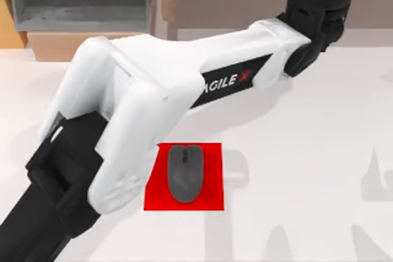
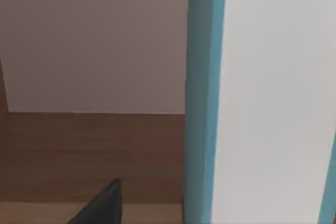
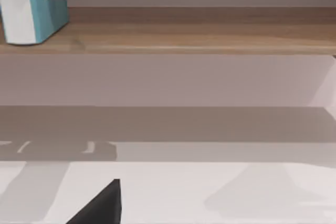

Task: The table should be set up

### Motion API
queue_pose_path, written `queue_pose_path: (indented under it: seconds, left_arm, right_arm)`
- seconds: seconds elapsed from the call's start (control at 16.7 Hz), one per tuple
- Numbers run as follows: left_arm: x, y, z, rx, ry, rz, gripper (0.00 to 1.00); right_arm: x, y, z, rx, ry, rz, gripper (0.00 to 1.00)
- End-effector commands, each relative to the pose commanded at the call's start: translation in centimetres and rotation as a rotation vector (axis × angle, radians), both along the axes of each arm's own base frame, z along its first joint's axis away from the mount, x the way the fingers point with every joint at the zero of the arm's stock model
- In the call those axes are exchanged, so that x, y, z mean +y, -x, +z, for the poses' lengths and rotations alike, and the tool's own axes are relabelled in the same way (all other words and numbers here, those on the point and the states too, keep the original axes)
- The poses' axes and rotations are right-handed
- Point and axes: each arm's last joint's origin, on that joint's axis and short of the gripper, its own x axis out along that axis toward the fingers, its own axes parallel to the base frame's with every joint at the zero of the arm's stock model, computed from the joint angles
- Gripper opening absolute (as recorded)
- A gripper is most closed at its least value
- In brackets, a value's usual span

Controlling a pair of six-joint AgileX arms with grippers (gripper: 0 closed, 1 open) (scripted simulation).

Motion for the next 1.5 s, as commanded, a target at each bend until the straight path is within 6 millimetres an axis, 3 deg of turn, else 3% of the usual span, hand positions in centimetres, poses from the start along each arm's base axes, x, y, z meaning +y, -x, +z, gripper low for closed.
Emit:
queue_pose_path:
  seconds: [0.24, 0.66, 0.9, 1.5]
  left_arm:
    - [-0.1, 0.1, 0.3, -0.003, 0.002, -0.004, 1.0]
    - [0.0, -1.9, 0.0, 0.0, 0.0, 0.0, 1.0]
    - [0.0, -2.0, 0.0, 0.0, 0.0, 0.0, 1.0]
    - [0.0, -2.0, 0.0, 0.0, 0.0, 0.0, 0.25]
  right_arm:
    - [0.0, 0.0, 0.0, 0.0, 0.0, 0.0, 1.0]
    - [0.0, 0.0, 0.0, 0.0, 0.0, 0.0, 1.0]
    - [0.0, 0.0, 0.0, 0.0, 0.0, 0.0, 1.0]
    - [0.0, 0.0, 0.0, 0.0, 0.0, 0.0, 1.0]
